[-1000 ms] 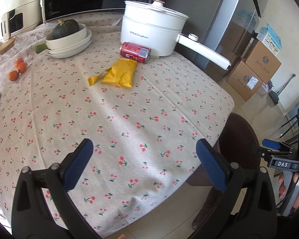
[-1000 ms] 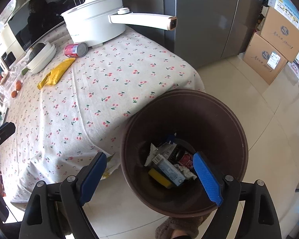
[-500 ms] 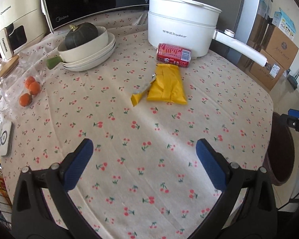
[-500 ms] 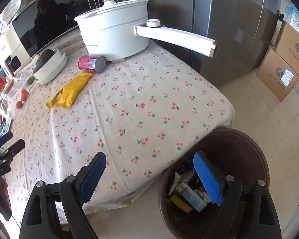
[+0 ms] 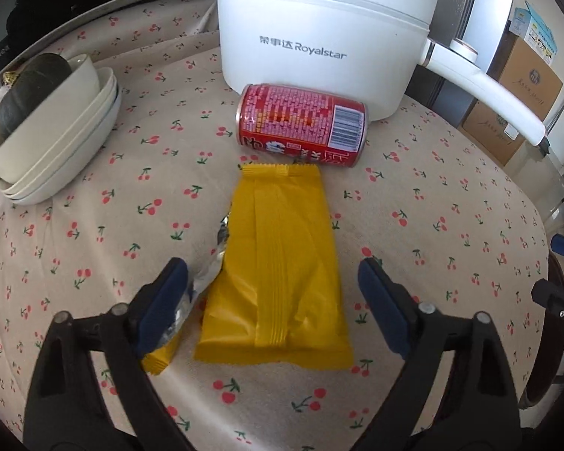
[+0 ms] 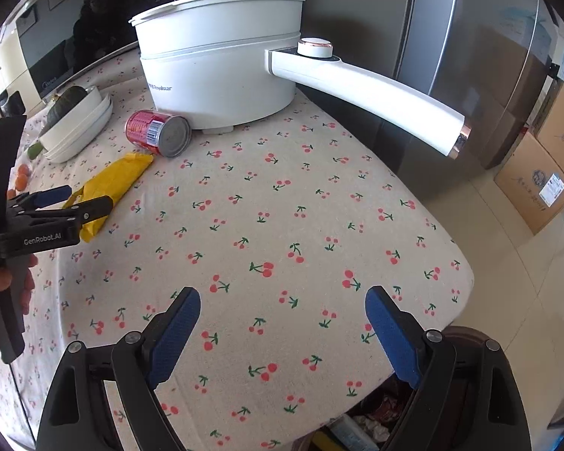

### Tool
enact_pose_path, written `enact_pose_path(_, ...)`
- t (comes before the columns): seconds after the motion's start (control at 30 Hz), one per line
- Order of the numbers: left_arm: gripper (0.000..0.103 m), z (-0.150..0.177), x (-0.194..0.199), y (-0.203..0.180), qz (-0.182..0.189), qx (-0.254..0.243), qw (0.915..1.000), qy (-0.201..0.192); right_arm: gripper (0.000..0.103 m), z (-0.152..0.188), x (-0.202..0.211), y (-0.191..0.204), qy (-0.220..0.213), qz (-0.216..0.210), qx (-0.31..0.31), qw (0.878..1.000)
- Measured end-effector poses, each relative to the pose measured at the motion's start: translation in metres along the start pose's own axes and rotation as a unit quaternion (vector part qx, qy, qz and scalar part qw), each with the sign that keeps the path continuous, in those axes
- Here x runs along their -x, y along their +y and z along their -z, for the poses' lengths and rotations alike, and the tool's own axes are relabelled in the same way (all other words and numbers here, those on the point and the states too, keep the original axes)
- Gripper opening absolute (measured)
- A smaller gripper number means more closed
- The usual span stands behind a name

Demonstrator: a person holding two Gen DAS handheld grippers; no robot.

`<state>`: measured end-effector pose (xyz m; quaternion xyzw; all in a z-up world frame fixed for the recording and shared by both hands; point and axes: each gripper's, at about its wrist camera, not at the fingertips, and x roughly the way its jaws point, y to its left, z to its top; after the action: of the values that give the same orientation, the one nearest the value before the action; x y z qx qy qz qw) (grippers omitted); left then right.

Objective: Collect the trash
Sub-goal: 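Grasp the yellow snack bag with the left gripper while the right gripper grasps the red can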

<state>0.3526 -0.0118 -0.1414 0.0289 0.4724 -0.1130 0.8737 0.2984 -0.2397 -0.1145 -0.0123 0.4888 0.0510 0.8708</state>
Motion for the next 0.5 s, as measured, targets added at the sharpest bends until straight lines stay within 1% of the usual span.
enact_pose_path(0.03, 0.078, 0.001, 0.003, 0.002, -0.005, -0.005, 0.9999, -0.009, 0.091, -0.002, -0.003, 0.001, -0.001, 0.002, 0.0, 1.0)
enact_pose_path(0.07, 0.067, 0.001, 0.005, 0.006, -0.006, -0.006, 0.9999, -0.009, 0.091, -0.003, -0.005, 0.004, -0.002, 0.004, 0.0, 1.0)
enact_pose_path(0.1, 0.064, 0.002, 0.008, 0.011, -0.008, -0.004, 0.9999, -0.009, 0.091, -0.005, -0.006, 0.007, -0.006, 0.007, 0.001, 1.0)
enact_pose_path(0.13, 0.062, 0.004, 0.013, 0.017, -0.008, 0.002, 0.9999, -0.014, 0.091, -0.008, -0.006, 0.012, -0.01, 0.009, 0.001, 1.0)
enact_pose_path(0.27, 0.061, 0.014, 0.037, 0.061, 0.004, 0.051, 0.9977, -0.045, 0.091, -0.026, -0.006, 0.043, -0.031, 0.024, 0.002, 0.999)
enact_pose_path(0.33, 0.061, 0.022, 0.045, 0.085, -0.001, 0.067, 0.9966, -0.048, 0.092, -0.039, -0.01, 0.062, -0.037, 0.028, -0.009, 0.999)
enact_pose_path(0.4, 0.06, 0.029, 0.051, 0.106, -0.01, 0.075, 0.9961, -0.046, 0.092, -0.054, -0.017, 0.08, -0.036, 0.008, -0.034, 0.999)
enact_pose_path(0.5, 0.061, 0.036, 0.058, 0.133, -0.015, 0.087, 0.9949, -0.049, 0.093, -0.075, -0.031, 0.103, -0.045, 0.01, -0.085, 0.995)
